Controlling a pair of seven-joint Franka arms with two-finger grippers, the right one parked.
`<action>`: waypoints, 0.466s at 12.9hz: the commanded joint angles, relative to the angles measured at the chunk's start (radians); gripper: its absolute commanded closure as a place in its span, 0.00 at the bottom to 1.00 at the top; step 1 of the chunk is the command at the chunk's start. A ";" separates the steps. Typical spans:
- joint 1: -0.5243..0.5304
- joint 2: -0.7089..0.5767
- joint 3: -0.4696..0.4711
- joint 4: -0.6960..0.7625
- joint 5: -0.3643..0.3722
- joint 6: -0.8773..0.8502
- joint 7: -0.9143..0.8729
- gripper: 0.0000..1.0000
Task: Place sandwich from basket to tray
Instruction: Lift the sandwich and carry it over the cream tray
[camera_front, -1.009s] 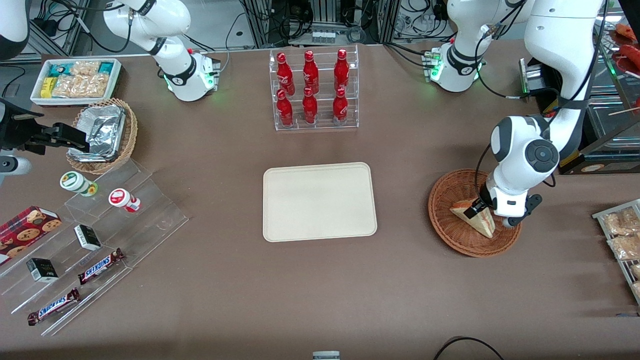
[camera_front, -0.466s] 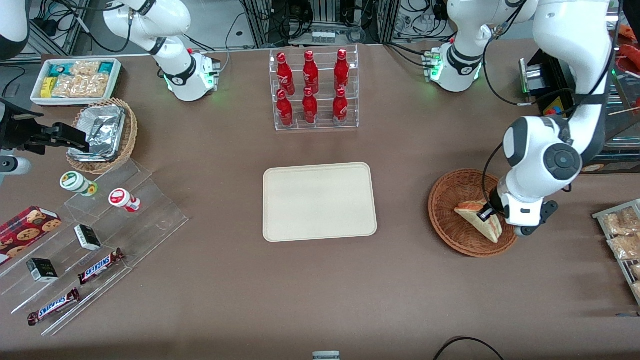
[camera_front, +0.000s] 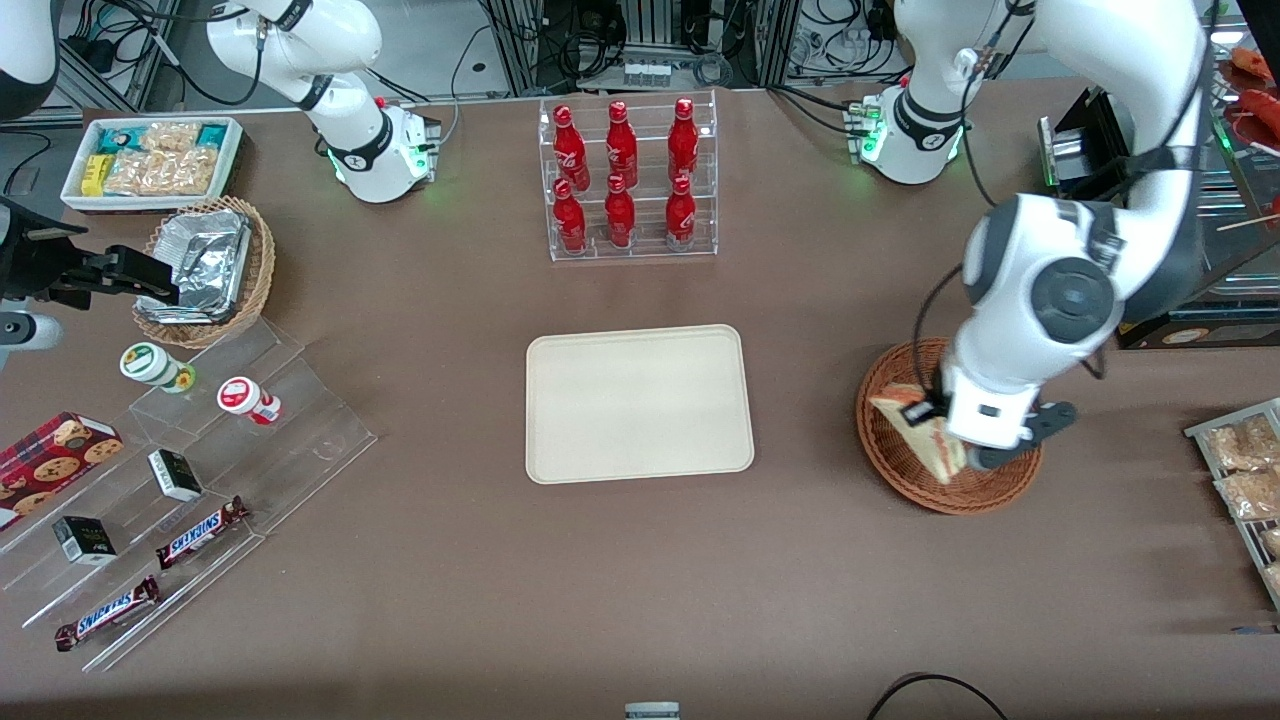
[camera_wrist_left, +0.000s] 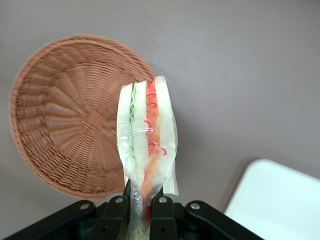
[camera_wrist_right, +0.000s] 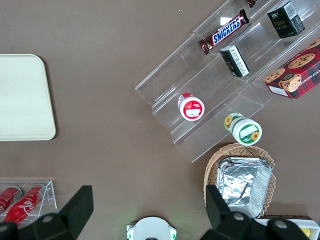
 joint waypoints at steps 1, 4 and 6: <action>-0.135 0.002 0.011 0.053 0.017 -0.034 0.008 1.00; -0.256 0.069 0.007 0.136 -0.027 -0.026 -0.035 1.00; -0.347 0.142 0.007 0.199 -0.032 -0.022 -0.046 1.00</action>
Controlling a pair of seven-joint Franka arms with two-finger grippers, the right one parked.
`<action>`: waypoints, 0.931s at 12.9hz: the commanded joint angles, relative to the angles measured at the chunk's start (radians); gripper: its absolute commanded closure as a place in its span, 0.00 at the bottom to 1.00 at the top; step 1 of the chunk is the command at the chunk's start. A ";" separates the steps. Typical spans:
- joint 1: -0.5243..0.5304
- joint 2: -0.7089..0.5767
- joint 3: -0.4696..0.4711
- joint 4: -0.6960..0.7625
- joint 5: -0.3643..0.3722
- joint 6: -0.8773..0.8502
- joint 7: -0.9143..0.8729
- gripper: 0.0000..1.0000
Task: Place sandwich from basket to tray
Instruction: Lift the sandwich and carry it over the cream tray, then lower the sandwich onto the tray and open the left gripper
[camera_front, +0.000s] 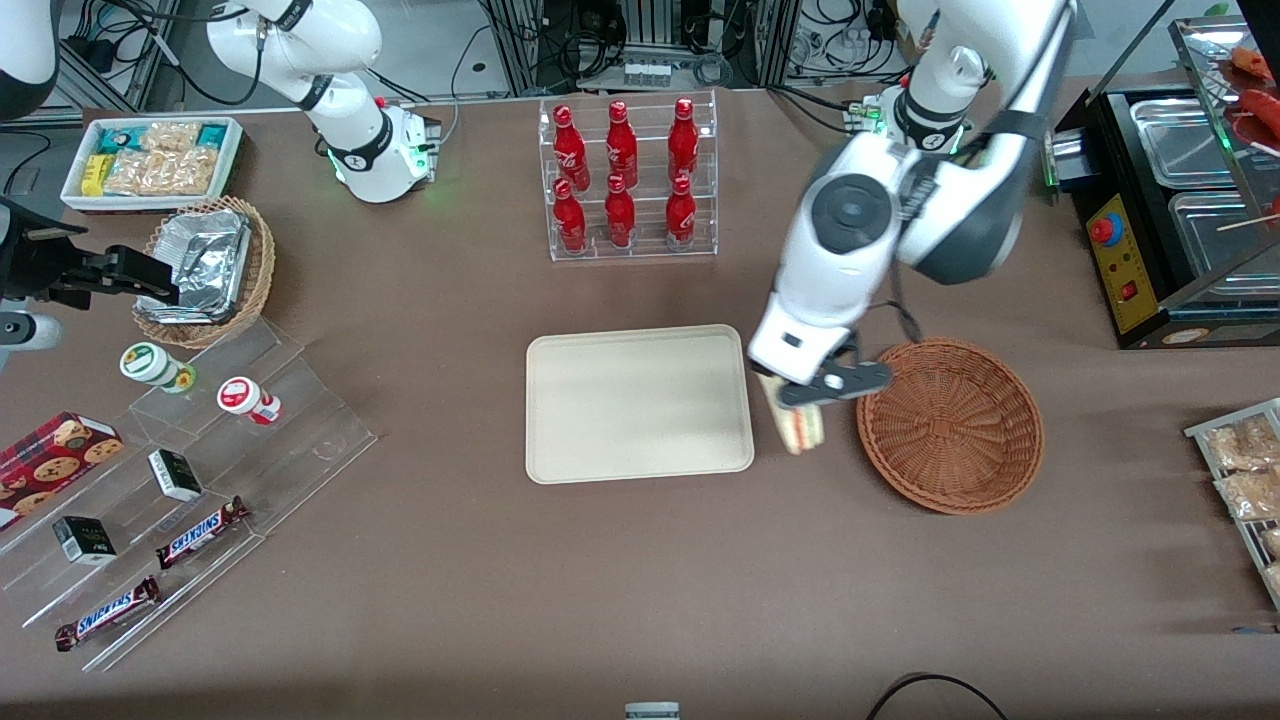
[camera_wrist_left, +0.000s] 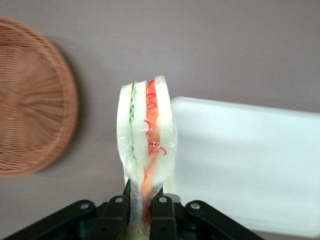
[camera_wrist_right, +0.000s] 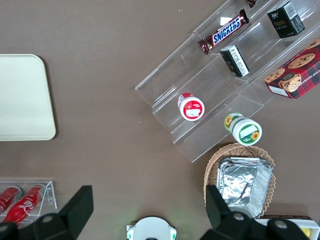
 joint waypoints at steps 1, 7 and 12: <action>-0.093 0.135 0.014 0.140 -0.039 -0.015 -0.024 1.00; -0.179 0.326 -0.067 0.257 -0.060 0.041 -0.016 1.00; -0.225 0.410 -0.064 0.257 -0.021 0.106 -0.031 1.00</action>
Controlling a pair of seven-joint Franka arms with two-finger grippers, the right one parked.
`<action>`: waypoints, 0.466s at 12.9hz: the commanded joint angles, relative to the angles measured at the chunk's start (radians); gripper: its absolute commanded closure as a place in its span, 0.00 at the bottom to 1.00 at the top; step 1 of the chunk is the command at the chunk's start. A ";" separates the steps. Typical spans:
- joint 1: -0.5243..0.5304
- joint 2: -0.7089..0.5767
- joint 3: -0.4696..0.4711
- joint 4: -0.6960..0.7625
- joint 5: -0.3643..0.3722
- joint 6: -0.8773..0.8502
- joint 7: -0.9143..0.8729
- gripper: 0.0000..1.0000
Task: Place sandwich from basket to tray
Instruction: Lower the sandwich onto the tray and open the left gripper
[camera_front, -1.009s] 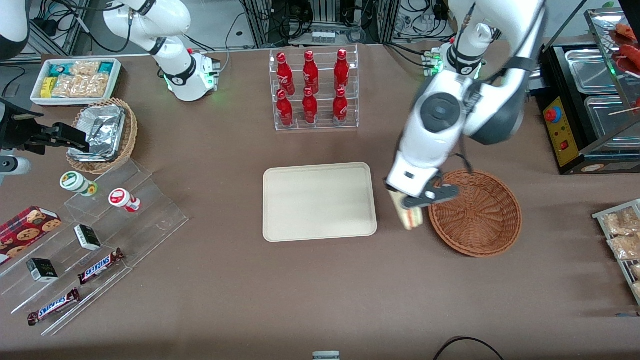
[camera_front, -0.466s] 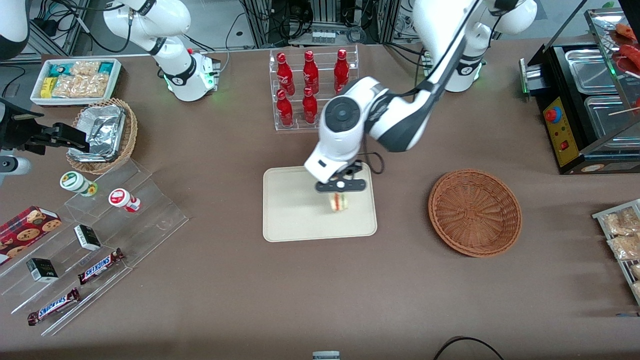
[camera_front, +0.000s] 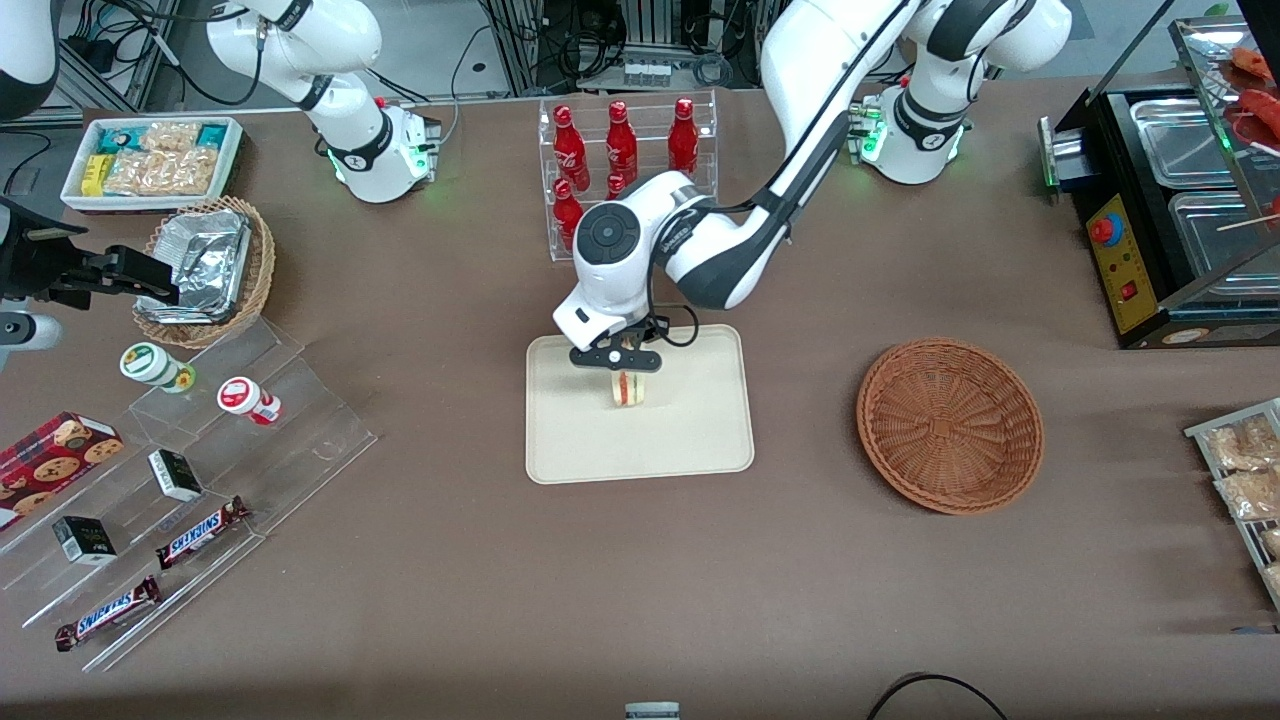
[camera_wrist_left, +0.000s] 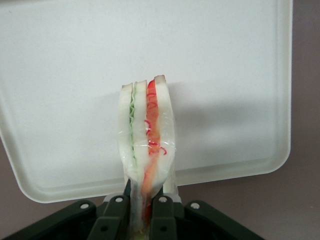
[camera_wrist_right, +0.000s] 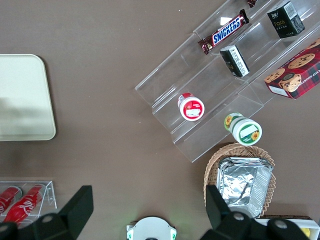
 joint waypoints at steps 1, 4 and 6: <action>-0.010 0.050 0.013 0.033 0.020 0.058 -0.015 1.00; -0.012 0.078 0.016 0.039 0.023 0.080 -0.019 1.00; -0.010 0.077 0.016 0.033 0.075 0.078 -0.024 1.00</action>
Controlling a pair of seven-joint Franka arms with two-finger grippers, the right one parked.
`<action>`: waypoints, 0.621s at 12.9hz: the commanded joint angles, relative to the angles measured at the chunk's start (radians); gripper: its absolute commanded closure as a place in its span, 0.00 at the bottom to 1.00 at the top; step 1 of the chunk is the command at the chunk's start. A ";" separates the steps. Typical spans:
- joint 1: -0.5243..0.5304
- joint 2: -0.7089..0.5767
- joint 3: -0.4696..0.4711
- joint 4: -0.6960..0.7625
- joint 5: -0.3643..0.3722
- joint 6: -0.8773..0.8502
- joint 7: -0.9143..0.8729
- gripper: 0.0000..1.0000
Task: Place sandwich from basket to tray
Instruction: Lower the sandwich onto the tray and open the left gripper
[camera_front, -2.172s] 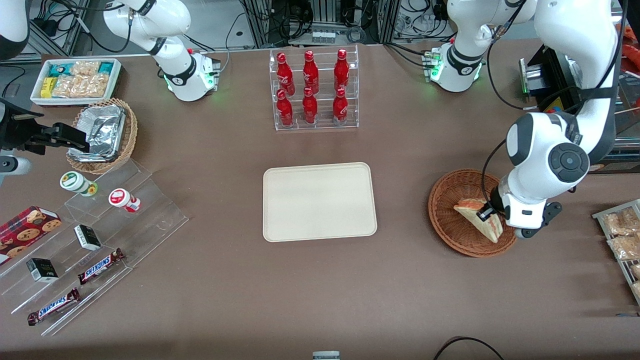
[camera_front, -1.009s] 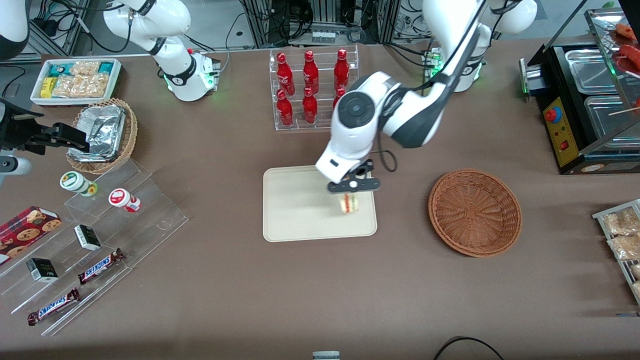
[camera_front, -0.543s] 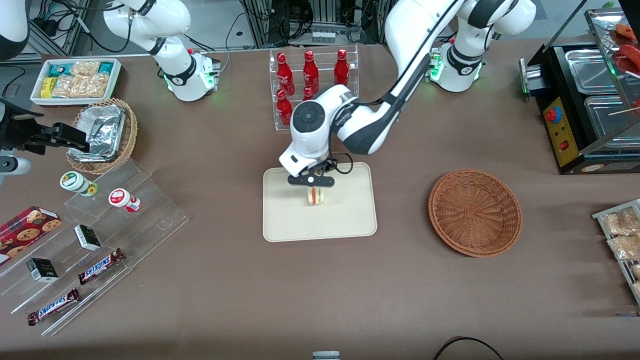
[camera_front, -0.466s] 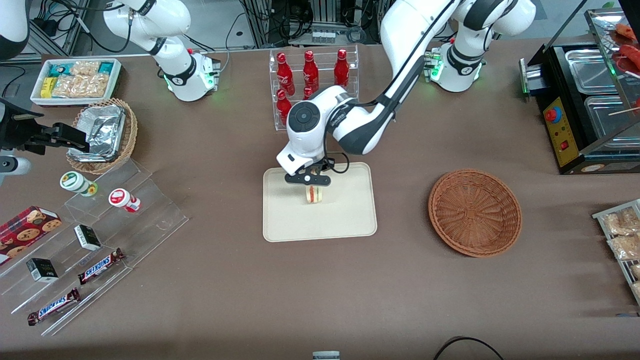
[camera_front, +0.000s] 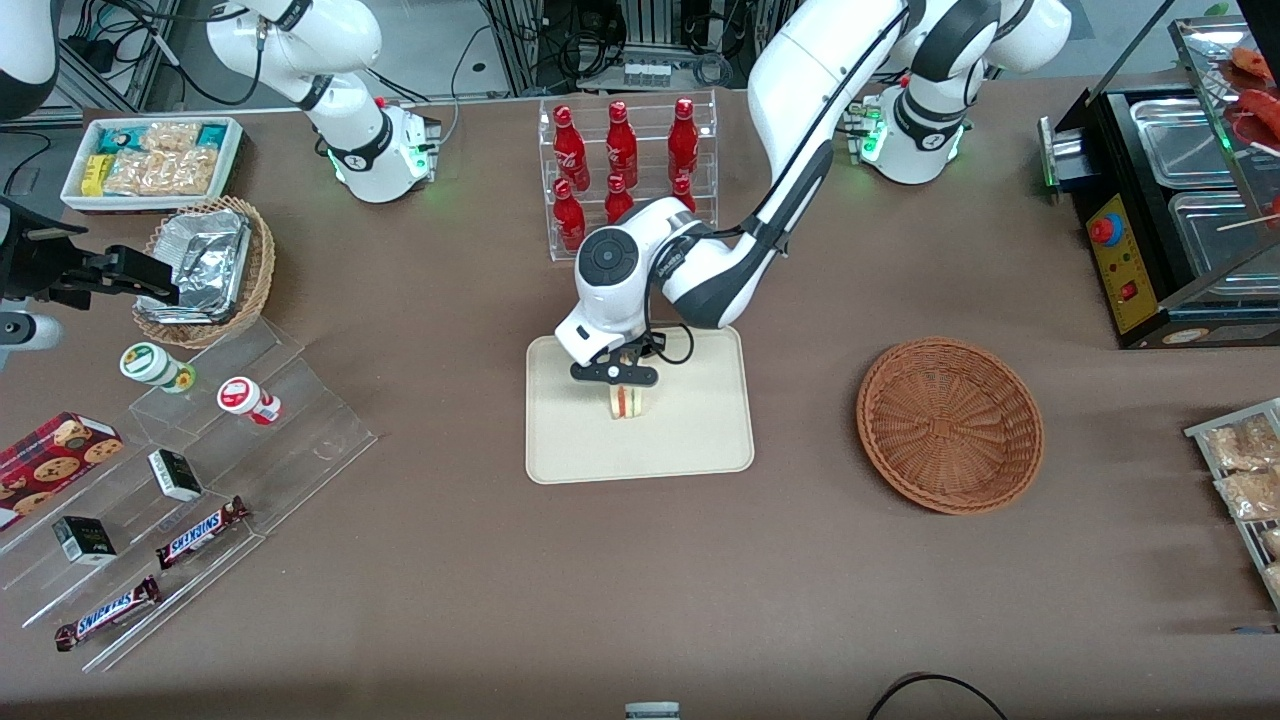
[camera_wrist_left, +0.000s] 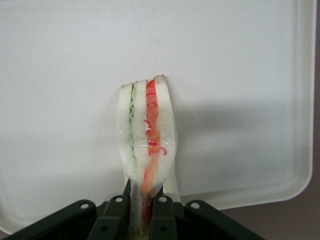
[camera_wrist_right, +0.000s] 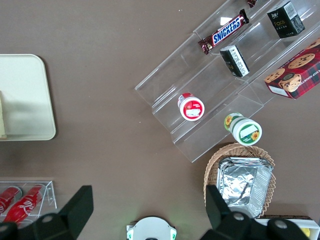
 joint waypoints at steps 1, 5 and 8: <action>-0.009 0.014 0.009 0.026 0.056 -0.003 -0.031 1.00; -0.009 0.025 0.009 0.029 0.064 -0.001 -0.050 0.30; -0.008 0.012 0.009 0.033 0.065 -0.006 -0.082 0.00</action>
